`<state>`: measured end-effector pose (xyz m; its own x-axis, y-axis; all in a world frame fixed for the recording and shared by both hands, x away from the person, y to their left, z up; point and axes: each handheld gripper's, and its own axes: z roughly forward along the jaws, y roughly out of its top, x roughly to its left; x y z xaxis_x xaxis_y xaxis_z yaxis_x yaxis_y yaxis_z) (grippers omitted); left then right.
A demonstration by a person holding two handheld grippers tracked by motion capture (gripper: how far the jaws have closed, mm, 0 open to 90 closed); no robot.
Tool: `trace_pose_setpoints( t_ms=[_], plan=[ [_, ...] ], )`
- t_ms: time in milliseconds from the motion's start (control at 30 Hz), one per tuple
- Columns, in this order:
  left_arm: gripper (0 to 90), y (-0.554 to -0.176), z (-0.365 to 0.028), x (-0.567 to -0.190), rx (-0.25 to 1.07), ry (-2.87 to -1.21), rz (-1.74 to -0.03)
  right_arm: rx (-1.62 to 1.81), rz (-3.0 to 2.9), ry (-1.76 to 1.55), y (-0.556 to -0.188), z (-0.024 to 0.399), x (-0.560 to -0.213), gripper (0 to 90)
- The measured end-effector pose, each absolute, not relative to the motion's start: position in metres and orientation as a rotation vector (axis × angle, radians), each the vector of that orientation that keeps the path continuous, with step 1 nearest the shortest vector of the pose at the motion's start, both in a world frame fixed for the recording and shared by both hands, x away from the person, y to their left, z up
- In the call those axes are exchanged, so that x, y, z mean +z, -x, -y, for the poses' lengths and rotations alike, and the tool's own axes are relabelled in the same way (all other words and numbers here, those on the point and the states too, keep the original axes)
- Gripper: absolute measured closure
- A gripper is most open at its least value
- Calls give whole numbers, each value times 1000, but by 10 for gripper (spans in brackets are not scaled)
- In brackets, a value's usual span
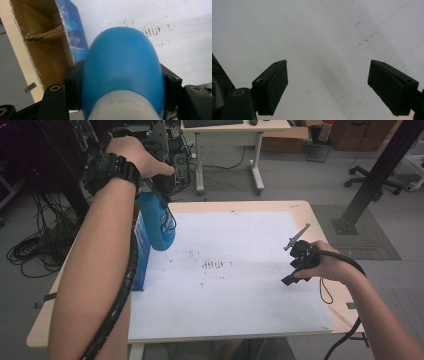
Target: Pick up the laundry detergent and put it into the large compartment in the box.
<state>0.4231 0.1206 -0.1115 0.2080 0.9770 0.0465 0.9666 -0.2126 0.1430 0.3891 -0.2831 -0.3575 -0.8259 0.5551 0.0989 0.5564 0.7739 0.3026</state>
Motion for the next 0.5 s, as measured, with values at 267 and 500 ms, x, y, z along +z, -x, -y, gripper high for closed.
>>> trace_pose_setpoints(
  t_ms=[267, 500],
  plan=[
    [374, -424, -134, -114, 198, -2358, -1945, -498, 2952, 922, -389, 280, -360, 167],
    [374, -425, -144, -116, 211, -2338, -1977, -496, 2947, 922, -390, 279, -362, 167]
  ],
)
